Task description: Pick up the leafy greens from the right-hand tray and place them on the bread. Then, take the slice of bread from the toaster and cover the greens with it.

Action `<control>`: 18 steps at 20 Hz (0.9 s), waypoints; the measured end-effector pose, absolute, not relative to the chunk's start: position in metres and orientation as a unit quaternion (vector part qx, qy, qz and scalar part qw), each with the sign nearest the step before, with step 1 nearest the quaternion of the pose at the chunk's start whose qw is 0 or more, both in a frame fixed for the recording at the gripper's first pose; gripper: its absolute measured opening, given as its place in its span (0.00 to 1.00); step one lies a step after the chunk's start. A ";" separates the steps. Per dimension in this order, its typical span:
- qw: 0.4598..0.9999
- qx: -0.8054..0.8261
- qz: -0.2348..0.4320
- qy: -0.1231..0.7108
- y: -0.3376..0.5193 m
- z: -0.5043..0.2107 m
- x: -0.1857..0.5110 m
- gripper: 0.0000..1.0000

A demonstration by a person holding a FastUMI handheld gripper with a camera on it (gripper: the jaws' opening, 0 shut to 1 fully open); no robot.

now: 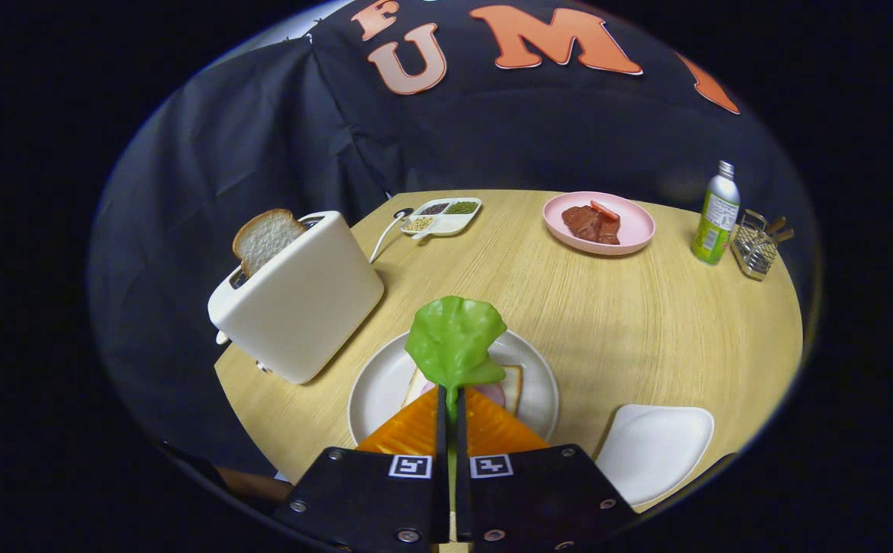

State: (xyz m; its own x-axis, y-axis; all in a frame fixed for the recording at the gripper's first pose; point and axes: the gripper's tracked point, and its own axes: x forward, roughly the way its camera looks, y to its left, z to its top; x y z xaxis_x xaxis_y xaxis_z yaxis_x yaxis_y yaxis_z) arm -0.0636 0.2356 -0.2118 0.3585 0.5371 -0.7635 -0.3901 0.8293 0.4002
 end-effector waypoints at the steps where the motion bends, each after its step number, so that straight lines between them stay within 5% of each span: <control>1: 0.819 0.071 0.283 0.494 0.239 -0.216 -0.063 0.04; 9: 0.808 0.069 0.267 0.520 0.247 -0.244 -0.055 0.06; 13: 0.811 0.060 0.259 0.521 0.243 -0.250 -0.050 0.18; 18: 0.822 0.042 0.248 0.511 0.237 -0.254 -0.042 0.47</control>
